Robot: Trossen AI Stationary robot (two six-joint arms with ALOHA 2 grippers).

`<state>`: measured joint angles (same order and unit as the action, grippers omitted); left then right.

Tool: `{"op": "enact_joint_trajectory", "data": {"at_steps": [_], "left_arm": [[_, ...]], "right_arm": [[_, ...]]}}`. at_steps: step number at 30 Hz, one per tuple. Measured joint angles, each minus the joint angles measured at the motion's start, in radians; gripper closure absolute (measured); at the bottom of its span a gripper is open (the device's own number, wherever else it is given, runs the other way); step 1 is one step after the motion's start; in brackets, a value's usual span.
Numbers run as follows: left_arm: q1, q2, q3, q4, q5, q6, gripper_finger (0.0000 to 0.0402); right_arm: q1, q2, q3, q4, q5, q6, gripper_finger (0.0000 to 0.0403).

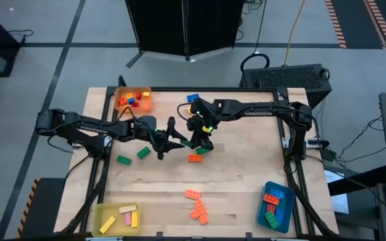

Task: Sort blocks by size
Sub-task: Put the green block into the yellow bin

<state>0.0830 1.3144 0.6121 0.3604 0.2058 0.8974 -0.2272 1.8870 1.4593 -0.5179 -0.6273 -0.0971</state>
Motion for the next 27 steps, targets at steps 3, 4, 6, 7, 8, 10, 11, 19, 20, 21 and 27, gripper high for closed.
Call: {"op": "enact_joint_trajectory", "data": {"at_steps": [3, 4, 6, 7, 8, 10, 11, 19, 20, 21, 27], "left_arm": [[-0.001, 0.000, 0.000, 0.009, 0.000, 0.000, 0.0247], [-0.001, 0.000, 0.000, 0.012, -0.001, 0.000, 0.0254], [0.000, 0.000, 0.000, 0.018, -0.006, -0.001, 0.0276], [0.000, 0.000, 0.000, 0.017, -0.006, -0.001, 0.0289], [-0.001, 0.000, 0.000, 0.014, -0.006, 0.000, 0.0304], [-0.002, 0.000, -0.001, 0.006, -0.003, 0.001, 0.0335], [-0.002, 0.000, -0.001, 0.004, 0.000, 0.002, 0.0348], [-0.014, -0.004, -0.002, 0.003, -0.063, -0.036, 0.0356], [-0.022, -0.009, -0.002, 0.002, -0.095, -0.051, 0.0356], [-0.032, -0.016, -0.002, 0.001, -0.133, -0.062, 0.0356], [-0.087, -0.127, 0.002, -0.099, -0.369, -0.188, 0.0356]], "right_arm": [[0.000, 0.000, 0.000, 0.003, 0.000, 0.000, 0.0309], [0.000, 0.000, 0.000, 0.003, -0.001, 0.000, 0.0309], [0.000, 0.000, 0.000, 0.003, 0.000, 0.000, 0.0309], [0.000, 0.000, 0.000, 0.002, -0.001, 0.000, 0.0309], [0.000, 0.000, 0.000, 0.000, -0.005, -0.001, 0.0309], [0.000, 0.000, 0.000, -0.003, -0.009, -0.001, 0.0309], [-0.001, 0.000, 0.000, -0.004, -0.011, -0.001, 0.0309], [0.001, -0.001, -0.002, 0.009, 0.000, 0.003, 0.0285], [0.001, -0.001, -0.002, 0.016, 0.007, 0.004, 0.0276], [0.001, -0.002, -0.002, 0.022, 0.013, 0.007, 0.0267], [-0.019, -0.012, -0.001, -0.014, 0.029, 0.045, 0.0226]]}}
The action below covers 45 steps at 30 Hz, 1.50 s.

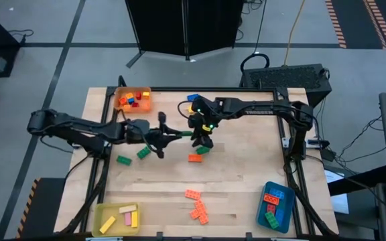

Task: Sort blocks by size
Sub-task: Put the green block into the yellow bin

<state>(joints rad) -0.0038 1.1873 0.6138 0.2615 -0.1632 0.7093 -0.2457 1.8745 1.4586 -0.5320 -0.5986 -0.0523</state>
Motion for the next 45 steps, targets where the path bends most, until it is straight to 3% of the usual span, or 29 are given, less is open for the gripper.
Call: {"op": "enact_joint_trajectory", "data": {"at_steps": [6, 10, 16, 21, 25, 27, 38, 45], "left_arm": [[-0.082, -0.174, -0.001, -0.226, -0.068, -0.265, 0.0356], [-0.152, -0.279, 0.016, -0.456, -0.056, -0.531, 0.0356], [-0.317, -0.331, 0.121, -0.839, -0.024, -0.932, 0.0356], [-0.440, -0.319, 0.208, -1.015, 0.145, -1.210, 0.0356], [-0.530, -0.317, 0.224, -1.032, 0.313, -1.392, 0.0356], [-0.572, -0.317, 0.224, -1.033, 0.347, -1.459, 0.0356], [-0.784, -0.213, 0.223, -0.982, 0.347, -1.745, 0.0356], [-0.879, -0.056, 0.223, -0.887, 0.369, -1.748, 0.0356]], "right_arm": [[-0.023, -0.021, 0.000, -0.036, 0.246, 0.019, 0.0221], [-0.003, -0.011, 0.000, -0.023, 0.308, 0.071, 0.0226], [0.074, -0.002, -0.118, 0.250, 0.391, 0.142, 0.0227], [0.100, -0.001, -0.187, 0.338, 0.388, 0.136, 0.0227], [0.099, -0.002, -0.190, 0.332, 0.388, 0.183, 0.0227], [0.099, -0.002, -0.180, 0.335, 0.388, 0.189, 0.0227], [0.127, -0.002, -0.178, 0.341, 0.388, 0.185, 0.0227], [0.171, -0.002, -0.178, 0.342, 0.388, 0.161, 0.0227]]}}
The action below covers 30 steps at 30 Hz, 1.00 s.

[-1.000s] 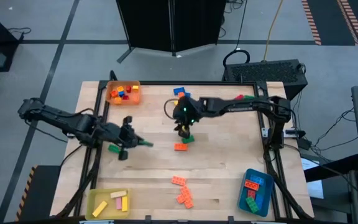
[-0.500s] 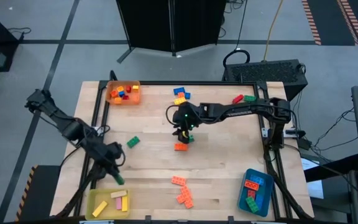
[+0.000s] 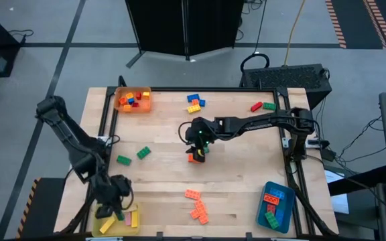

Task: Sort blocks by size
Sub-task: Put the green block into the yellow bin

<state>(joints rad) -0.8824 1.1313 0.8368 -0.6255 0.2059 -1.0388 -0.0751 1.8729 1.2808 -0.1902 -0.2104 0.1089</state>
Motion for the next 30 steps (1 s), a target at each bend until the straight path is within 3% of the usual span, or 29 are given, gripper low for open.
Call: {"op": "enact_joint_trajectory", "data": {"at_steps": [12, 30], "left_arm": [[-0.071, 0.146, 0.000, -0.041, -0.052, -0.029, 0.0342], [-0.102, 0.158, 0.000, -0.036, -0.094, -0.056, 0.0342]], "right_arm": [[0.053, 0.000, 0.000, 0.019, 0.000, 0.005, 0.0227], [0.144, 0.005, 0.000, 0.106, 0.001, -0.160, 0.0227]]}}
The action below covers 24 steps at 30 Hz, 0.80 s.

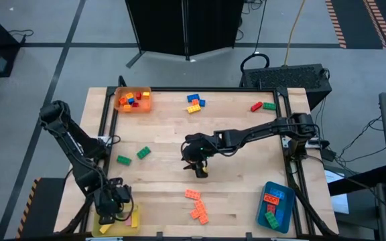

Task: Sort blocks by size
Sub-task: Put the green block into the yellow bin, then put the green 8 stud game piece into the blue bin

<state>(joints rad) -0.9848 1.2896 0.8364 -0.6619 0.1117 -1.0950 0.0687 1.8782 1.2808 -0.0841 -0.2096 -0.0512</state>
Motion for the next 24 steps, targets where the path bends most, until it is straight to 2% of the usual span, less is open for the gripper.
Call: {"op": "enact_joint_trajectory", "data": {"at_steps": [4, 7, 13, 17, 21, 24], "left_arm": [[0.000, 0.000, 0.000, -0.002, -0.015, -0.055, 0.0320], [0.000, 0.000, 0.000, -0.002, -0.015, -0.102, 0.0284], [0.000, -0.001, 0.000, -0.016, 0.030, -0.098, 0.0217], [0.011, -0.017, 0.000, -0.028, 0.074, -0.061, 0.0207], [0.012, -0.059, 0.030, -0.031, -0.026, 0.044, 0.0206], [0.018, -0.109, 0.063, -0.037, -0.148, 0.134, 0.0206]], "right_arm": [[-0.001, 0.000, 0.000, 0.007, 0.003, -0.006, 0.0227], [-0.002, 0.001, 0.000, 0.005, 0.003, -0.006, 0.0227], [0.009, 0.001, 0.000, 0.005, 0.003, 0.010, 0.0227], [0.012, 0.001, 0.000, 0.010, 0.003, 0.016, 0.0227], [0.012, 0.001, 0.000, 0.029, 0.004, 0.064, 0.0227], [0.012, 0.001, 0.000, 0.030, 0.012, 0.069, 0.0227]]}}
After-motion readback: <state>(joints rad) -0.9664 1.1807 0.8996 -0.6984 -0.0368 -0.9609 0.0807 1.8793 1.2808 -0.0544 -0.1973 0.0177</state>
